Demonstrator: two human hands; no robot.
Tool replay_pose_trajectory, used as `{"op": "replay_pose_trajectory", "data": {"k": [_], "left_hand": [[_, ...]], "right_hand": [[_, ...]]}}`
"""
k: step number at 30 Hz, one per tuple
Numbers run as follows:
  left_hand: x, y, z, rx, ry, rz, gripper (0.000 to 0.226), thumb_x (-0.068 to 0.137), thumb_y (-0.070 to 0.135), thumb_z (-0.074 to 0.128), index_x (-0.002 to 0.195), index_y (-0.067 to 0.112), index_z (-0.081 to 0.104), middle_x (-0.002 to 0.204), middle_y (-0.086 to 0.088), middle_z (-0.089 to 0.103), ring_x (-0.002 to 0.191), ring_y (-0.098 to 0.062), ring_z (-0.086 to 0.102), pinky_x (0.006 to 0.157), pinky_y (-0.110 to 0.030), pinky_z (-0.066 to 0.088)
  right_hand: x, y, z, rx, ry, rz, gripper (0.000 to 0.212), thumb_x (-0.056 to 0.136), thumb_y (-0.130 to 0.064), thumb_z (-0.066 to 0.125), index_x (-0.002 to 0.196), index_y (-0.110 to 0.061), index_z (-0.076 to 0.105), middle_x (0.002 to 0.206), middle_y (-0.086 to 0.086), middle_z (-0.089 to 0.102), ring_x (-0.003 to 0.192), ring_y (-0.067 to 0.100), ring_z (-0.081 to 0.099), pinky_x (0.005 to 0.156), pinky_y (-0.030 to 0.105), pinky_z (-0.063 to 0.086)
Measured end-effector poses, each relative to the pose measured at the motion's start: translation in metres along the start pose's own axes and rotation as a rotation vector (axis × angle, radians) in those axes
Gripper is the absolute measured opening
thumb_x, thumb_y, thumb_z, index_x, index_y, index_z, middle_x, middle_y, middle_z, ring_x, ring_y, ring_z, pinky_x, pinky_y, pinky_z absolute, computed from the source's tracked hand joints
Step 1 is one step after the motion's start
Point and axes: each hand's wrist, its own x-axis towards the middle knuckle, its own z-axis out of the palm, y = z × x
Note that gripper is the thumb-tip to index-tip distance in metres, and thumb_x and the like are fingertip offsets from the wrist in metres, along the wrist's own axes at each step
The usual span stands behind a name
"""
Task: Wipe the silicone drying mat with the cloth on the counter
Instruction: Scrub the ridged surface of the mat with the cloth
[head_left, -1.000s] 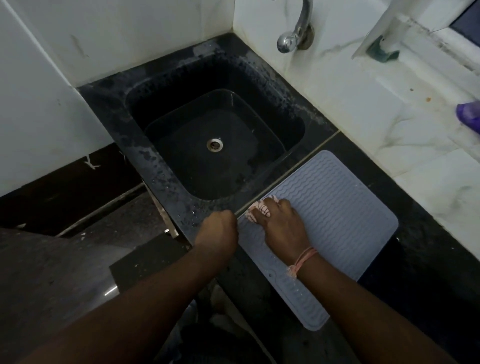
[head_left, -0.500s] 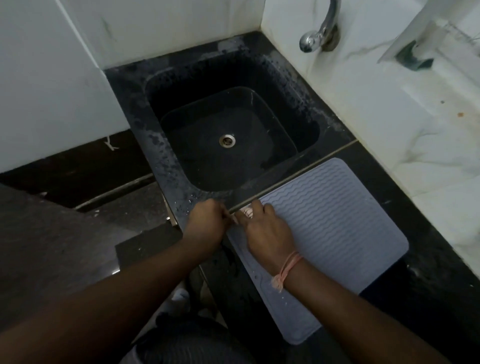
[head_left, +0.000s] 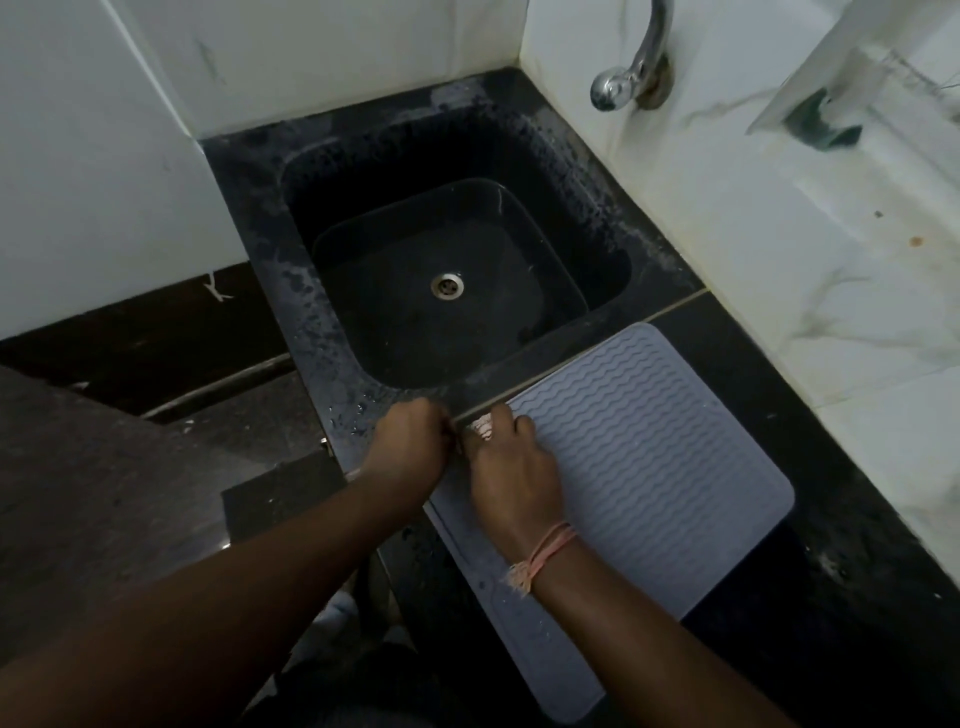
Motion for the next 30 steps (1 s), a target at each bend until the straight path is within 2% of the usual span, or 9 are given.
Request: {"op": "replay_pose_trajectory", "data": {"k": [5, 9, 12, 16, 19, 21, 25, 28, 30], "left_hand": [[-0.004, -0.006, 0.0, 0.057, -0.025, 0.049, 0.018, 0.098, 0.012, 0.057, 0.088, 0.02, 0.069, 0.095, -0.005, 0.068, 0.088, -0.022, 0.066, 0.082, -0.041, 0.056], [-0.003, -0.007, 0.0, 0.083, -0.013, 0.082, 0.018, 0.099, 0.011, 0.055, 0.089, 0.018, 0.068, 0.094, -0.006, 0.067, 0.086, -0.023, 0.065, 0.079, -0.038, 0.055], [-0.003, -0.007, 0.002, 0.064, 0.004, 0.155, 0.018, 0.101, 0.014, 0.054, 0.096, 0.023, 0.069, 0.1, -0.001, 0.065, 0.09, -0.019, 0.065, 0.076, -0.031, 0.051], [-0.004, -0.01, 0.003, 0.062, -0.024, 0.289, 0.025, 0.101, 0.02, 0.058, 0.119, 0.027, 0.073, 0.115, 0.0, 0.063, 0.1, -0.017, 0.064, 0.086, -0.035, 0.054], [-0.001, -0.013, 0.006, 0.126, -0.033, 0.309, 0.024, 0.103, 0.028, 0.054, 0.116, 0.03, 0.074, 0.113, 0.0, 0.059, 0.091, -0.013, 0.061, 0.074, -0.026, 0.048], [0.002, -0.014, 0.009, 0.125, -0.048, 0.26, 0.025, 0.105, 0.034, 0.049, 0.113, 0.026, 0.072, 0.109, 0.002, 0.056, 0.086, -0.008, 0.057, 0.071, -0.022, 0.042], [0.006, -0.011, 0.012, 0.143, -0.021, 0.221, 0.025, 0.105, 0.033, 0.052, 0.108, 0.018, 0.072, 0.103, 0.001, 0.059, 0.083, -0.012, 0.058, 0.072, -0.025, 0.044], [0.006, -0.004, 0.014, 0.147, 0.039, 0.213, 0.018, 0.103, 0.027, 0.056, 0.102, 0.018, 0.072, 0.094, 0.004, 0.051, 0.076, -0.01, 0.05, 0.063, -0.021, 0.035], [0.007, 0.004, 0.016, 0.156, 0.055, 0.208, 0.017, 0.103, 0.022, 0.055, 0.1, 0.016, 0.071, 0.096, 0.0, 0.056, 0.077, -0.012, 0.053, 0.059, -0.019, 0.032]], "right_hand": [[0.02, 0.056, -0.006, -0.078, -0.014, -0.092, 0.035, 0.092, -0.024, 0.055, 0.125, -0.027, 0.067, 0.132, 0.01, 0.051, 0.111, 0.029, 0.052, 0.071, 0.037, 0.053], [0.039, 0.083, -0.014, -0.148, -0.03, 0.014, 0.036, 0.095, -0.021, 0.054, 0.129, -0.027, 0.066, 0.141, 0.013, 0.046, 0.118, 0.03, 0.049, 0.076, 0.035, 0.055], [0.029, 0.062, -0.012, -0.077, 0.009, 0.111, 0.034, 0.094, -0.024, 0.057, 0.127, -0.024, 0.066, 0.142, 0.013, 0.045, 0.114, 0.029, 0.05, 0.076, 0.034, 0.056], [0.003, 0.018, 0.002, 0.014, 0.006, 0.034, 0.031, 0.087, -0.025, 0.07, 0.117, -0.025, 0.068, 0.129, 0.011, 0.048, 0.104, 0.027, 0.051, 0.065, 0.033, 0.053], [0.006, 0.029, 0.006, -0.014, 0.028, -0.039, 0.034, 0.084, -0.024, 0.072, 0.118, -0.027, 0.069, 0.123, 0.01, 0.053, 0.099, 0.028, 0.054, 0.059, 0.034, 0.05], [0.018, 0.057, 0.005, -0.079, 0.022, -0.067, 0.036, 0.084, -0.026, 0.071, 0.12, -0.028, 0.068, 0.127, 0.013, 0.053, 0.103, 0.029, 0.056, 0.062, 0.035, 0.052], [0.053, 0.117, -0.007, -0.157, 0.0, 0.116, 0.034, 0.091, -0.024, 0.061, 0.125, -0.025, 0.067, 0.144, 0.017, 0.047, 0.121, 0.034, 0.052, 0.08, 0.041, 0.058], [0.063, 0.123, -0.018, -0.152, -0.001, 0.189, 0.031, 0.091, -0.022, 0.066, 0.122, -0.022, 0.07, 0.143, 0.015, 0.046, 0.117, 0.031, 0.052, 0.078, 0.039, 0.058], [0.054, 0.106, -0.019, -0.12, 0.029, 0.165, 0.028, 0.092, -0.024, 0.066, 0.12, -0.022, 0.07, 0.141, 0.013, 0.047, 0.113, 0.028, 0.053, 0.075, 0.035, 0.057]]}}
